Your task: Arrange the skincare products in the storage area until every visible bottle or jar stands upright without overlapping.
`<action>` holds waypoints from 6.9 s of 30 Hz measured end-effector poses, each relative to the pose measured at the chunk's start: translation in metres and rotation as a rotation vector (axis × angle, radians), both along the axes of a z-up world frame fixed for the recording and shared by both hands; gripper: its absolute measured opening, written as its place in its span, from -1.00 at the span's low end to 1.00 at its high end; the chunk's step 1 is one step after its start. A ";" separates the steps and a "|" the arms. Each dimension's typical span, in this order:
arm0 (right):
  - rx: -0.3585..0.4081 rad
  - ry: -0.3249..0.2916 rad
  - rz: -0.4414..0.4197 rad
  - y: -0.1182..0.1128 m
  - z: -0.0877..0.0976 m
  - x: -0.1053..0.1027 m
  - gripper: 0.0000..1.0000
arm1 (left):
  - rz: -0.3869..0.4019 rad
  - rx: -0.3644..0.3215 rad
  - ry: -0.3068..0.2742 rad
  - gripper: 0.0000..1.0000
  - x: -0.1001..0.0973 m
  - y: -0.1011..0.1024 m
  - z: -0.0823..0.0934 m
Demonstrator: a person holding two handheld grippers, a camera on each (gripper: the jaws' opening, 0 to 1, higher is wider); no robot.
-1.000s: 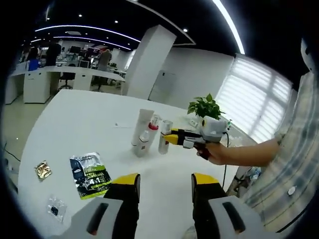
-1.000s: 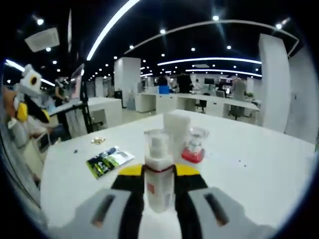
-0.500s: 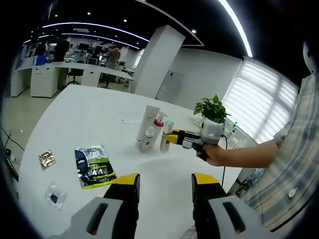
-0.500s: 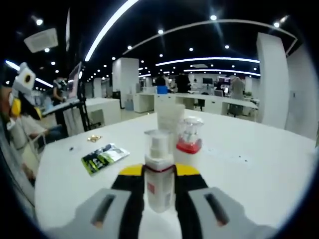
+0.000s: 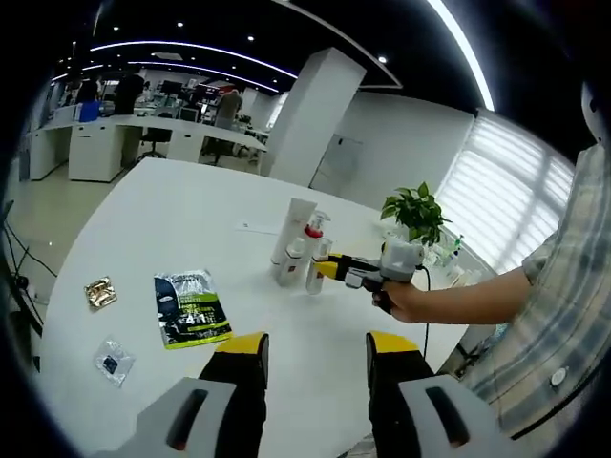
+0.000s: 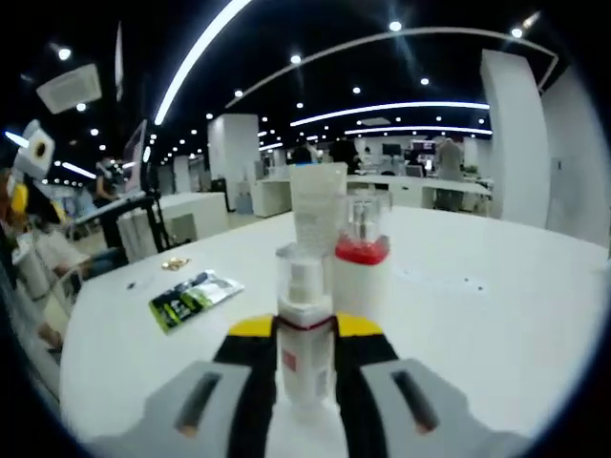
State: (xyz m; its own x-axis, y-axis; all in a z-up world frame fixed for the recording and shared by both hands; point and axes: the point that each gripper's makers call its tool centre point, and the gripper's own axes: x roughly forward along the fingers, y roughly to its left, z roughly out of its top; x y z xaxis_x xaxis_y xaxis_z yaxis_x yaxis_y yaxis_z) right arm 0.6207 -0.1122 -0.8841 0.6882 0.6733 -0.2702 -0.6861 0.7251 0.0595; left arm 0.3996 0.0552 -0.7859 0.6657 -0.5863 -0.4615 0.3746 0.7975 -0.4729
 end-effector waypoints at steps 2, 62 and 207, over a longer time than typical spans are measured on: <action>0.000 0.000 -0.003 0.000 -0.002 0.001 -0.59 | 0.010 -0.006 0.008 -0.16 -0.003 0.000 -0.001; -0.040 0.004 0.042 -0.015 -0.035 -0.030 -0.49 | -0.031 0.044 0.092 -0.22 -0.021 -0.018 -0.021; 0.047 0.372 -0.182 0.022 0.008 -0.216 -0.40 | 0.004 0.488 0.139 -0.56 0.165 0.111 -0.189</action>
State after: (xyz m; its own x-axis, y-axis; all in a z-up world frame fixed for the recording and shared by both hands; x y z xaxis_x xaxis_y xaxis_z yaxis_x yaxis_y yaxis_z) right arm 0.4050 -0.0907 -0.8761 0.6584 0.5673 -0.4946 -0.4722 0.8231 0.3155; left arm 0.5646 0.1660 -0.9754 0.5803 -0.2775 -0.7657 0.3309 0.9394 -0.0897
